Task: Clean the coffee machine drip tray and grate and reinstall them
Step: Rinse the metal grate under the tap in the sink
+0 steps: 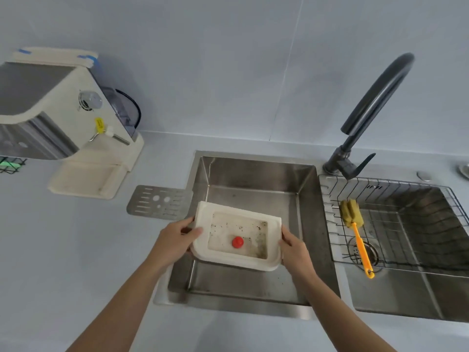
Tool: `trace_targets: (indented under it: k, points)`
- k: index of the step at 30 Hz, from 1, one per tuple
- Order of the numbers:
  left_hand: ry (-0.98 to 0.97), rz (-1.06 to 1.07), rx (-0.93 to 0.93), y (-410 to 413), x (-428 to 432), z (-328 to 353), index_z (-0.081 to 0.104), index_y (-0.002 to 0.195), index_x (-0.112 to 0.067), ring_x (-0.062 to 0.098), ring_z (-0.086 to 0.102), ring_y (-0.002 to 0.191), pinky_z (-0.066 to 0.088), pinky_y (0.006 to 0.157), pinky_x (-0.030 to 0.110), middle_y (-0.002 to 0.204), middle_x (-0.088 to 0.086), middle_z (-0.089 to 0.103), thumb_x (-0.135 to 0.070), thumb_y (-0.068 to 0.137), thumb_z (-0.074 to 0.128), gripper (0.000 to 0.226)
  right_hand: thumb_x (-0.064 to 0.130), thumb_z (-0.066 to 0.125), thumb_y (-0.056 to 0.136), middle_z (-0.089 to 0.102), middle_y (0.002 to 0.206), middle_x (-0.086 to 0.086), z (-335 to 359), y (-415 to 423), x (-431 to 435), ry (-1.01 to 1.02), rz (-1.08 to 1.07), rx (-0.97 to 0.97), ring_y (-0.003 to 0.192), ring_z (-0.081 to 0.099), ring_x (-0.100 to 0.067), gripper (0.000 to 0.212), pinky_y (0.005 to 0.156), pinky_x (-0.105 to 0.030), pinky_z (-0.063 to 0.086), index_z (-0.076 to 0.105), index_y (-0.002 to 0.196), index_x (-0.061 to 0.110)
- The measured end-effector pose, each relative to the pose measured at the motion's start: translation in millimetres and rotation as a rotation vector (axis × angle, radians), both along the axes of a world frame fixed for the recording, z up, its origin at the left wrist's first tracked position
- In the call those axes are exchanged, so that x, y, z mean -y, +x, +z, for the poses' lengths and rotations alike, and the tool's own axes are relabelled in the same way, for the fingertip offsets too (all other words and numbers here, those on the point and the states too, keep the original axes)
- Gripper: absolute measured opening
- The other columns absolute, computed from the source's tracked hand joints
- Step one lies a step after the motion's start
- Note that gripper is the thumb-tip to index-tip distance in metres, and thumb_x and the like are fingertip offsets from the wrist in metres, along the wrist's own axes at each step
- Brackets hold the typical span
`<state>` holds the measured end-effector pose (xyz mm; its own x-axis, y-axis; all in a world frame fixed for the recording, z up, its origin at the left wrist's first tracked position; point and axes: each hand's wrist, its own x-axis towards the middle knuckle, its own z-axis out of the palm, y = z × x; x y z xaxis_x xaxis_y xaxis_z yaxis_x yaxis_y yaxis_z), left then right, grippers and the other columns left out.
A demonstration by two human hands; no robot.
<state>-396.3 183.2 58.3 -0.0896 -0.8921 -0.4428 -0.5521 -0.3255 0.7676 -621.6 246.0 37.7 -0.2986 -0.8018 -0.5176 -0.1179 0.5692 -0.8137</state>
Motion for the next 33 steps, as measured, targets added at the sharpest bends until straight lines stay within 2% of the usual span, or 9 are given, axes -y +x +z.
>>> trace_targets:
  k: [2,7,11,13,18,21,27,30,33]
  points:
    - [0.010,-0.042,0.045,0,8,5,0.053,0.128,-0.017,0.021,0.062,0.098,0.055,0.085,0.038,0.106,0.004,0.064,-0.020,0.089,0.054,0.039,0.006,0.040,0.091,0.067,0.085,0.003,-3,4,0,-0.001,-0.022,0.105,0.086,0.062,-0.018,0.040,0.087,-0.044,0.051,0.066,0.093,0.036]
    - [-0.016,-0.151,0.185,-1,34,23,0.053,0.129,-0.015,0.021,0.061,0.095,0.053,0.085,0.039,0.104,0.006,0.064,-0.021,0.090,0.052,0.039,0.002,0.039,0.092,0.069,0.093,-0.009,-21,22,-1,0.041,-0.107,0.280,0.092,0.063,-0.032,0.037,0.085,-0.054,0.052,0.064,0.108,0.025]
    - [-0.063,-0.223,0.309,-8,53,35,0.057,0.122,-0.010,0.017,0.058,0.090,0.047,0.067,0.023,0.113,0.008,0.065,-0.021,0.091,0.050,0.034,-0.005,0.037,0.090,0.069,0.088,-0.003,-30,37,0,0.087,-0.184,0.480,0.077,0.065,-0.018,0.039,0.058,-0.031,0.056,0.064,0.103,0.021]
    - [-0.086,-0.258,0.402,-13,62,40,0.060,0.116,-0.010,0.014,0.056,0.089,0.040,0.061,0.016,0.111,0.005,0.065,-0.023,0.092,0.048,0.030,-0.005,0.035,0.090,0.068,0.100,-0.009,-35,44,2,0.108,-0.237,0.555,0.084,0.064,-0.022,0.040,0.059,-0.029,0.055,0.061,0.113,0.016]
    - [-0.153,-0.326,0.567,-30,90,49,0.062,0.114,-0.011,0.019,0.058,0.091,0.045,0.074,0.030,0.112,0.006,0.065,-0.028,0.090,0.050,0.031,-0.011,0.030,0.087,0.065,0.093,-0.010,-39,61,12,0.171,-0.391,0.730,0.075,0.060,-0.022,0.045,0.047,-0.024,0.050,0.058,0.115,0.011]
    - [-0.209,-0.410,0.663,-47,107,53,0.065,0.108,-0.012,0.017,0.058,0.086,0.043,0.073,0.030,0.109,0.006,0.067,-0.030,0.090,0.048,0.030,-0.014,0.028,0.086,0.062,0.087,-0.009,-35,70,16,0.204,-0.476,0.879,0.076,0.057,-0.025,0.045,0.058,-0.033,0.050,0.058,0.108,0.010]
    - [-0.272,-0.570,0.818,-93,128,57,0.068,0.085,-0.007,0.021,0.055,0.073,0.037,0.058,0.025,0.087,0.009,0.066,-0.038,0.089,0.043,0.040,-0.006,0.032,0.091,0.057,0.090,-0.017,-28,82,18,0.316,-0.590,1.116,0.074,0.054,-0.031,0.032,0.047,-0.035,0.054,0.055,0.110,0.005]
    - [-0.325,-0.599,0.865,-115,128,57,0.045,0.053,-0.012,0.019,0.045,0.058,0.029,0.052,0.022,0.058,0.002,0.046,-0.038,0.086,0.045,0.041,-0.006,0.030,0.093,0.056,0.093,-0.021,-31,87,21,0.340,-0.659,1.234,0.078,0.054,-0.036,0.036,0.041,-0.040,0.055,0.048,0.125,-0.003]
    - [-0.354,-0.621,0.898,-131,123,59,0.035,0.050,-0.013,0.019,0.043,0.057,0.027,0.050,0.022,0.056,0.000,0.039,-0.035,0.084,0.047,0.042,-0.006,0.030,0.093,0.059,0.090,-0.025,-27,90,21,0.375,-0.643,1.280,0.079,0.056,-0.039,0.035,0.039,-0.042,0.054,0.047,0.123,-0.010]
